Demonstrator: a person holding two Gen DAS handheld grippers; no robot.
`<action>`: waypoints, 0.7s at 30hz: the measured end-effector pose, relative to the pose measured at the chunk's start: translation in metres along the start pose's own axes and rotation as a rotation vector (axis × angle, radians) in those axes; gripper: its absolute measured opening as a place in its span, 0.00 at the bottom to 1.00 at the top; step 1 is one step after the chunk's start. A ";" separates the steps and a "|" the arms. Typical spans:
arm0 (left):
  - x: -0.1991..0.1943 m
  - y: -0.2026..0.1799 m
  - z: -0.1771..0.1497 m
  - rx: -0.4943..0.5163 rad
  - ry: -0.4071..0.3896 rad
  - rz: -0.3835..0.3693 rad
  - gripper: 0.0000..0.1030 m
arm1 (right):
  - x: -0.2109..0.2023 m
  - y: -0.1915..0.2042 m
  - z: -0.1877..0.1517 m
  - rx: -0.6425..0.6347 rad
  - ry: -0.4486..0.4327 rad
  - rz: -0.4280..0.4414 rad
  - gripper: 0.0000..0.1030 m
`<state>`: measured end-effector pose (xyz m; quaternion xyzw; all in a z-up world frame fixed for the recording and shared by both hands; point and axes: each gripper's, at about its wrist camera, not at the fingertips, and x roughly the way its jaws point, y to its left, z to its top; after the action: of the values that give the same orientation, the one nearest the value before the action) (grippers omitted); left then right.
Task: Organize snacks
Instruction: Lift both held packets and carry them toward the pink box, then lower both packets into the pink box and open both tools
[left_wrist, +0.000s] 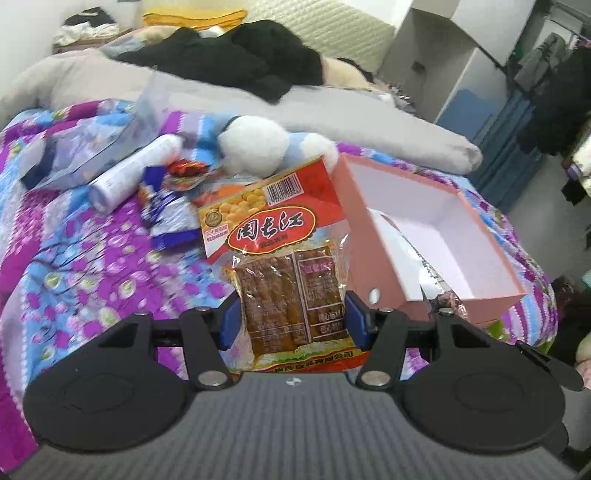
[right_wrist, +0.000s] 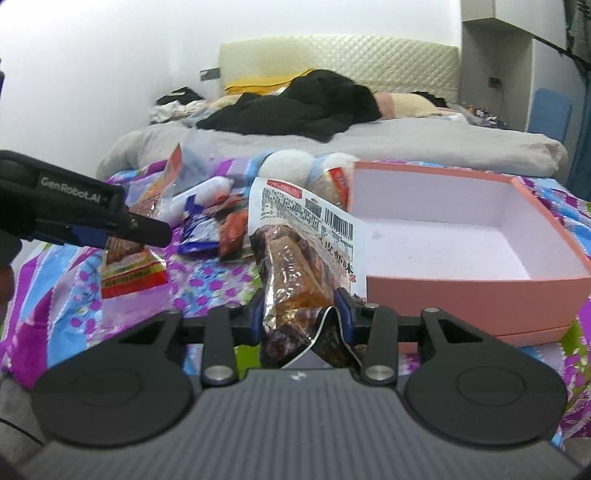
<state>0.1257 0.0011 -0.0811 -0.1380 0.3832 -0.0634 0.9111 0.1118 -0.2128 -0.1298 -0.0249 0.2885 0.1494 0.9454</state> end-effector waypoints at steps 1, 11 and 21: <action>0.003 -0.005 0.004 0.009 -0.006 -0.011 0.60 | -0.001 -0.004 0.002 0.005 -0.007 -0.010 0.39; 0.052 -0.060 0.056 0.096 -0.023 -0.111 0.60 | 0.012 -0.055 0.036 0.064 -0.077 -0.122 0.39; 0.120 -0.109 0.093 0.125 0.060 -0.158 0.60 | 0.058 -0.111 0.063 0.099 -0.009 -0.186 0.39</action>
<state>0.2748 -0.1105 -0.0674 -0.1087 0.3937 -0.1632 0.8981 0.2244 -0.2951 -0.1133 -0.0043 0.2878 0.0466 0.9565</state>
